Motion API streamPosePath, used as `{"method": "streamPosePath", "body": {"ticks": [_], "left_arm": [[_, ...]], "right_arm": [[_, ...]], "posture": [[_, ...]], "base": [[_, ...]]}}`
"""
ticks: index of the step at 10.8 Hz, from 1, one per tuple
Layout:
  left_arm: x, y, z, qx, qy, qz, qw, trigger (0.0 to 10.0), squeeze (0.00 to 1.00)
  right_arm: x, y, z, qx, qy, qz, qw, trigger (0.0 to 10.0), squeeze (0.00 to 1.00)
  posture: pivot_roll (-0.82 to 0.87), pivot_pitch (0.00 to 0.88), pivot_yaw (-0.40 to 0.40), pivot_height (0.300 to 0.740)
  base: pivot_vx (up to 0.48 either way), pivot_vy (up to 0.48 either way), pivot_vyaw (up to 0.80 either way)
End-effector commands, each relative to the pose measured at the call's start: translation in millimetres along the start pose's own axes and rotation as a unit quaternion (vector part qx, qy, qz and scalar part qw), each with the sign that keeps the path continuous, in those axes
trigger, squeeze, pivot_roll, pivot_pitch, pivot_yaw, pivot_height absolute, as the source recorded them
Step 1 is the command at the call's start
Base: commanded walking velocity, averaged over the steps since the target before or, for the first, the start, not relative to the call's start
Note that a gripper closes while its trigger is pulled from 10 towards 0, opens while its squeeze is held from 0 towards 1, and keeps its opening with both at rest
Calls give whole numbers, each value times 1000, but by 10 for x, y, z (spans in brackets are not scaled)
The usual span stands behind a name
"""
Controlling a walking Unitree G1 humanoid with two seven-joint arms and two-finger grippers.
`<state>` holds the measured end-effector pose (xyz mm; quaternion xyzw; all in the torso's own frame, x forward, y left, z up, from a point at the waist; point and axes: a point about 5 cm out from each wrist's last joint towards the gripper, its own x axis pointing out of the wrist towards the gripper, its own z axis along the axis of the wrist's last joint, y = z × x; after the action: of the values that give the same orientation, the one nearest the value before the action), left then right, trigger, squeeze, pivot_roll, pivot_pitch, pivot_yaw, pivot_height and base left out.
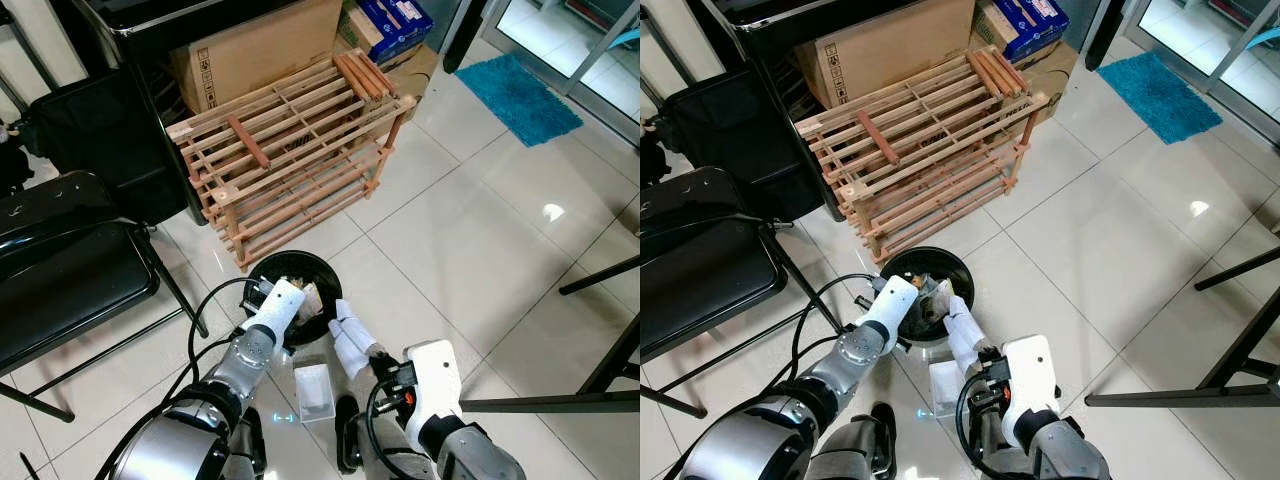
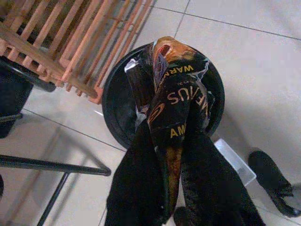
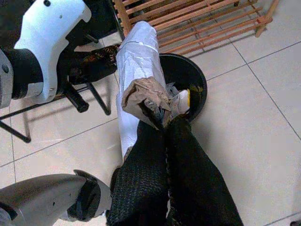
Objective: Picking trash to rubbish bin
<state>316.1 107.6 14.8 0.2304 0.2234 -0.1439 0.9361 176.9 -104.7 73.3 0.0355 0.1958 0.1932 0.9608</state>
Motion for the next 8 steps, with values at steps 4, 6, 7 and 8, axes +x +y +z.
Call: {"method": "streamPosePath", "body": {"ticks": [4,6,7,8], "left_arm": [[-5,-5,-9,10,-4,14,1000,10000,1000],[-12,12,-26,18,-7,21,1000,10000,1000],[-16,15,-36,22,-7,24,999,10000,1000],[-18,17,-44,26,-7,27,999,10000,1000]], "right_arm": [[-78,-53,36,-6,-8,-15,1000,10000,0],[-86,-59,40,-8,-9,-17,1000,10000,0],[-88,-57,40,-8,-9,-17,1000,10000,0],[-91,-56,40,-8,-9,-17,1000,10000,0]], "posture": [[-164,304,-92,740],[-168,303,-92,740],[-170,304,-92,740],[-170,303,-92,740]], "base": [[0,0,0],[0,0,0],[0,0,0],[0,0,0]]}}
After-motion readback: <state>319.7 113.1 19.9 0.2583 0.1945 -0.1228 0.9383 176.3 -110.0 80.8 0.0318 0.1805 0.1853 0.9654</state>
